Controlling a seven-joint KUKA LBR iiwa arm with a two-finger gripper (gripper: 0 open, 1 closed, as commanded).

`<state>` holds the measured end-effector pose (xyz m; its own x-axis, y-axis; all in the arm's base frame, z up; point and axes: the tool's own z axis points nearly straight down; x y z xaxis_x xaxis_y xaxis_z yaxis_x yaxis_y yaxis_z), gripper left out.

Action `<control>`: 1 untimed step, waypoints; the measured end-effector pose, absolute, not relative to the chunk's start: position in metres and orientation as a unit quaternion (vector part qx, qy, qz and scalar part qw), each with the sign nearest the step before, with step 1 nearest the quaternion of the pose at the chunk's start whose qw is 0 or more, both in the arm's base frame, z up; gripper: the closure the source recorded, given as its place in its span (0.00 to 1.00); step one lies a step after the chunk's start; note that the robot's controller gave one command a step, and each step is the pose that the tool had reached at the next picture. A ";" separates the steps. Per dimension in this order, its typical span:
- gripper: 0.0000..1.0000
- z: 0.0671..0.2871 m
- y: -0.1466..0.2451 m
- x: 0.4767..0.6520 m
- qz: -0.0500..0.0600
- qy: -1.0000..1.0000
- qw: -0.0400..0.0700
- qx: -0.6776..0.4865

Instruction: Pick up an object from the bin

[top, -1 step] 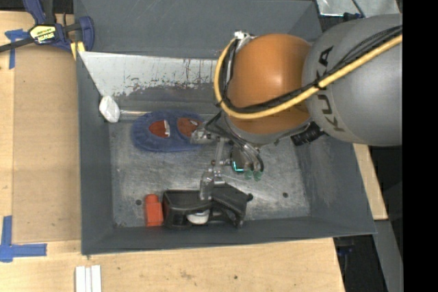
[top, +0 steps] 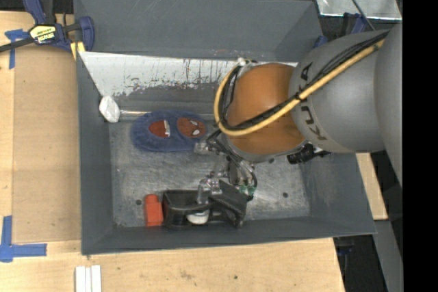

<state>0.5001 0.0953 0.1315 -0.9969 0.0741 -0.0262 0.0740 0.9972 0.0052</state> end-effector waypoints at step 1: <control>0.00 0.183 0.124 0.546 0.002 0.999 0.006 0.041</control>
Offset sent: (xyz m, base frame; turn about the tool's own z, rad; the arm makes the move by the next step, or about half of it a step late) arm 0.0416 0.0275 0.0475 0.0104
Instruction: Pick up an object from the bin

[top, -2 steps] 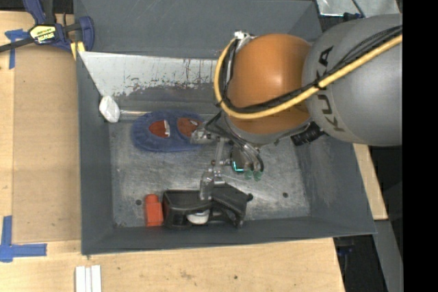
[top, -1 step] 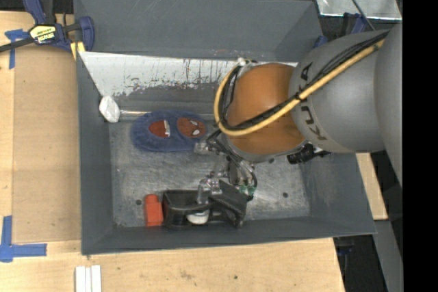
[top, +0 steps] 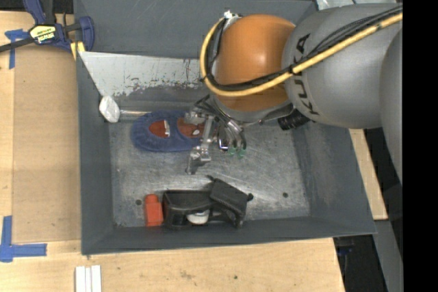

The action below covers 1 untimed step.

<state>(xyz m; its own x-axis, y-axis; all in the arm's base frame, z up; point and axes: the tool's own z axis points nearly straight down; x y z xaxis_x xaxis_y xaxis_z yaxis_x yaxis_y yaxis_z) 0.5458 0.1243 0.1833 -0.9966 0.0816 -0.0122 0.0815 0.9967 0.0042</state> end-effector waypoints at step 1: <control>0.00 0.135 0.155 0.601 0.001 1.000 0.003 0.027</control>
Offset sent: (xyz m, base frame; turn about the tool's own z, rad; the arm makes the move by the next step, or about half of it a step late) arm 0.0521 0.0301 -0.0470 -0.0237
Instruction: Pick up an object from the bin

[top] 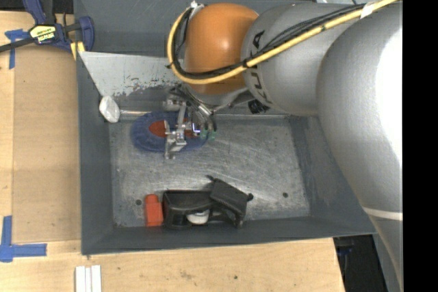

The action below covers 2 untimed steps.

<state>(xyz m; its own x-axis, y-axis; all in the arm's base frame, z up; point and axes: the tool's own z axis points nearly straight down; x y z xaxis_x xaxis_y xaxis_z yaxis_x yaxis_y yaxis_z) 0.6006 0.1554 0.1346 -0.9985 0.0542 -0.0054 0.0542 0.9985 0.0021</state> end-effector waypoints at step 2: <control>0.00 0.137 0.154 0.599 0.001 1.000 0.002 0.029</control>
Offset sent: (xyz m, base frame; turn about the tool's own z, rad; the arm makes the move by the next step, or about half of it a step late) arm 0.0000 0.0000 0.0000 0.0000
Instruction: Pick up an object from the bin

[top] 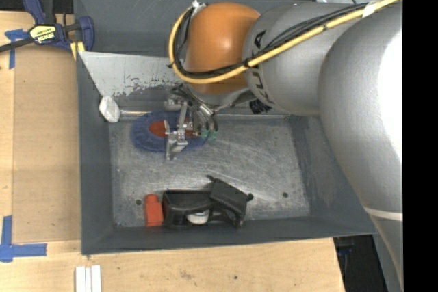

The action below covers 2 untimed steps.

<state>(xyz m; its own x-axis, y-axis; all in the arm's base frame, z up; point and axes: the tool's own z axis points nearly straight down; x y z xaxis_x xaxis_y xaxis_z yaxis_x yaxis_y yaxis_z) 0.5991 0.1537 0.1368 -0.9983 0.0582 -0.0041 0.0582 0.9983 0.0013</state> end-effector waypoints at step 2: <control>1.00 0.085 0.128 0.628 0.002 0.998 0.011 -0.065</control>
Offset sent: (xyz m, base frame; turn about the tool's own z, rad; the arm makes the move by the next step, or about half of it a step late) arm 0.0222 -0.0262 -0.0600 -0.1887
